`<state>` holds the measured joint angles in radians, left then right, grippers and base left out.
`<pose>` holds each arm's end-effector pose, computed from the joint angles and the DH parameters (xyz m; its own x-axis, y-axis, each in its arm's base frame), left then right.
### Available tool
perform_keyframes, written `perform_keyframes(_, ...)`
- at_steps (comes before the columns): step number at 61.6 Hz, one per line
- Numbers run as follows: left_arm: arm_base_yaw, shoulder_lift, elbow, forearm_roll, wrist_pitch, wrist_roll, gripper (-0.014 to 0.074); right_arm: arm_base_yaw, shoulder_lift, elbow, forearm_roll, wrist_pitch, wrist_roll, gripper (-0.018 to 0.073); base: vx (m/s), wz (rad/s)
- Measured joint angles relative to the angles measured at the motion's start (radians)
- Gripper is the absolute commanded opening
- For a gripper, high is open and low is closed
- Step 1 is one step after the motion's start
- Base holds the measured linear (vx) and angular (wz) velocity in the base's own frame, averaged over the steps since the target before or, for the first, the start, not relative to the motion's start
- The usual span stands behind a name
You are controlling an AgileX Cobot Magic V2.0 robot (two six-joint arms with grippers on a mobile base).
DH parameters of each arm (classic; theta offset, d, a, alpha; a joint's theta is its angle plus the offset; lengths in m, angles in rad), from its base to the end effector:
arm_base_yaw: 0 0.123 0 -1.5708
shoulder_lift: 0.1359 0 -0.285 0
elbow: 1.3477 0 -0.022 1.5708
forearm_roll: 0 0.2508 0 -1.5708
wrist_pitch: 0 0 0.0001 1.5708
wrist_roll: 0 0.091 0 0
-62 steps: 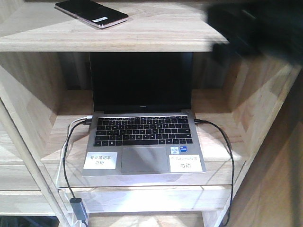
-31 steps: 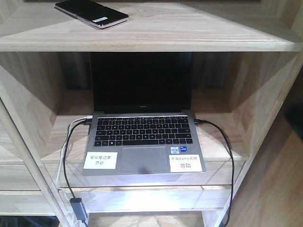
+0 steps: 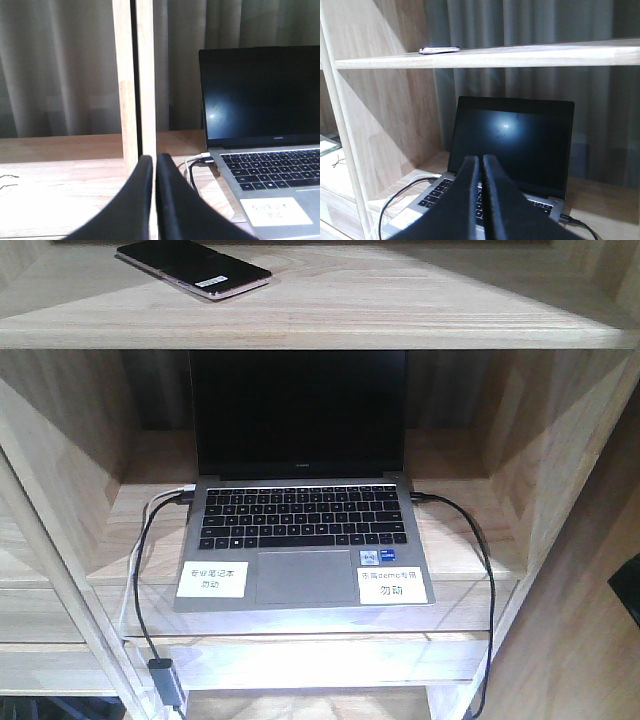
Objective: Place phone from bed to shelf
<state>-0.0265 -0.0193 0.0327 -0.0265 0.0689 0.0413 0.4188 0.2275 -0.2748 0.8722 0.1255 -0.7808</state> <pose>0.0564 -0.0017 0.1969 0.0053 0.0147 -0.9999 0.0282 0.9995 0.0149 0.0600 0.0364 0.2845 0.0057 0.0977 -0.9952 -0.4946 0.8652 0.0822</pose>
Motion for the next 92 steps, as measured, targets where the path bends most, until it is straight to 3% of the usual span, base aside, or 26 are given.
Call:
perform_keyframes(23,0.0,0.0,0.0,0.0,0.0,0.0,0.0001,0.0,0.0,0.0,-0.003,-0.007,0.0,-0.0005,0.0,0.0)
perform_keyframes(28,0.0,0.0,0.0,0.0,0.0,0.0,0.0001,0.0,0.0,0.0,-0.054,-0.007,0.026,-0.0005,0.0,0.0)
perform_keyframes(34,0.0,0.0,0.0,0.0,0.0,0.0,0.0001,0.0,0.0,0.0,-0.208,-0.007,0.168,-0.0005,0.0,0.0)
perform_keyframes(49,0.0,0.0,0.0,0.0,0.0,0.0,0.0001,0.0,0.0,0.0,-0.73,-0.006,0.729,-0.0005,0.0,0.0)
perform_keyframes(54,0.0,0.0,0.0,0.0,0.0,0.0,0.0001,0.0,0.0,0.0,-0.82,-0.006,0.824,-0.0005,0.0,0.0)
perform_keyframes(67,0.0,0.0,0.0,0.0,0.0,0.0,0.0001,-0.028,0.0,0.0,-0.859,0.007,0.861,-0.0005,0.0,0.0)
perform_keyframes(92,0.0,0.0,0.0,0.0,0.0,0.0,0.0001,-0.362,-0.018,0.054,-0.856,0.064,0.829,-0.0005,0.0,0.0)
